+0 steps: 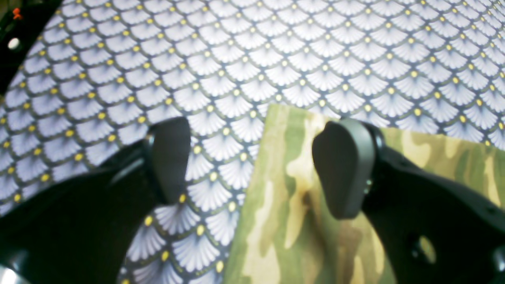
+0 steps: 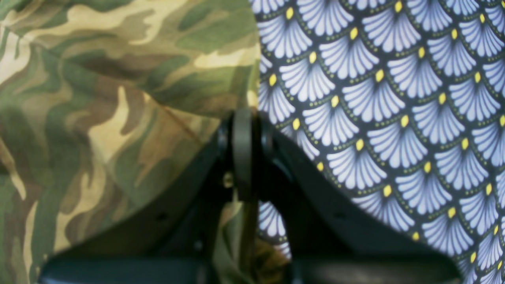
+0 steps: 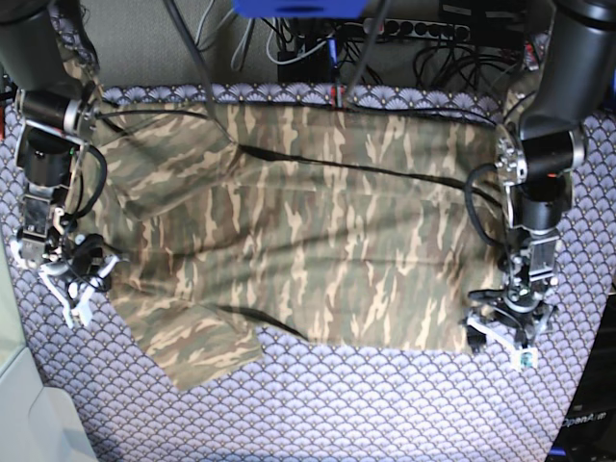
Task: Fold the T-shirt properly
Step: 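Lower and grasp the hem corners with the left and right grippers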
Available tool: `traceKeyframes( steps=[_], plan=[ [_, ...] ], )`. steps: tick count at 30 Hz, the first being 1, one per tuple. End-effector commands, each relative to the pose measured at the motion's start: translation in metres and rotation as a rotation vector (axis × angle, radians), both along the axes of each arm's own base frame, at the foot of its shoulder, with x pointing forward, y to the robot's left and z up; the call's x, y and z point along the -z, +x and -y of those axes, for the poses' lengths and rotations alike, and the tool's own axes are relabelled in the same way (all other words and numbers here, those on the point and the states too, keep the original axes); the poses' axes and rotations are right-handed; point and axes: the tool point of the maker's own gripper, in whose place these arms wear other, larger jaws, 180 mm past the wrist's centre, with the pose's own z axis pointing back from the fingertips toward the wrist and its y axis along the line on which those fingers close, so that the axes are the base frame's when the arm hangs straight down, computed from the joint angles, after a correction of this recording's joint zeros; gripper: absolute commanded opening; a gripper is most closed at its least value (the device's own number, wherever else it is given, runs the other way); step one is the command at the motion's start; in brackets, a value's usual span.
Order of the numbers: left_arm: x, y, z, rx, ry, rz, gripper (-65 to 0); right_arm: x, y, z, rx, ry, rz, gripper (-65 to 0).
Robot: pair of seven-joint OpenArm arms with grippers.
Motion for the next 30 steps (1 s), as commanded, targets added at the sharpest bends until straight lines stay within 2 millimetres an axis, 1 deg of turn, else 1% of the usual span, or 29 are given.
traceKeyframes(
  steps=[1, 3, 5, 7, 10, 15, 17, 19, 21, 24, 29, 30],
  plan=[
    [-0.027, 0.014, -0.008, -0.010, 0.009, 0.070, -15.6, -0.023, 0.015, 0.010, 0.016, -0.008, 0.067, -65.0],
    [-0.020, 0.010, -0.007, -0.009, 0.007, 0.056, -15.6, -0.023, 0.015, 0.010, 0.016, -0.008, 0.067, -65.0],
    [-0.008, 0.002, -0.008, -0.019, -0.004, 0.034, -15.6, -0.023, 0.015, 0.010, 0.016, -0.008, 0.067, -65.0],
    [-0.003, -0.001, -0.008, -0.022, -0.004, 0.023, -15.6, -0.023, 0.015, 0.010, 0.016, -0.008, 0.067, -65.0],
    [0.012, -0.012, -0.013, -0.049, 0.020, -0.014, -16.9, -0.023, 0.015, 0.010, 0.016, -0.008, 0.067, -65.0],
    [0.033, -0.020, 0.003, -0.038, -0.006, -0.061, -20.9, -0.023, 0.015, 0.010, 0.016, -0.008, 0.067, -65.0],
    [0.038, -0.024, 0.005, -0.034, -0.006, -0.067, -20.8, -0.022, 0.015, 0.010, 0.016, -0.008, 0.066, -65.0],
    [0.039, -0.022, 0.014, -0.025, -0.017, -0.068, -20.8, -0.021, 0.014, 0.011, 0.017, -0.010, 0.064, -65.0],
    [0.039, -0.022, 0.016, -0.023, -0.019, -0.066, -20.8, -0.016, 0.008, 0.011, 0.017, -0.011, 0.052, -65.0],
    [0.040, -0.021, 0.022, -0.016, -0.027, -0.066, -20.8, -0.016, 0.008, 0.011, 0.016, -0.012, 0.051, -65.0],
    [0.041, -0.021, 0.024, -0.013, -0.028, -0.068, -21.3, -0.015, 0.007, 0.011, 0.016, -0.012, 0.050, -65.0],
    [0.042, -0.021, 0.024, -0.013, -0.028, -0.070, -22.6, -0.015, 0.007, 0.011, 0.016, -0.012, 0.050, -65.0]
  ],
)
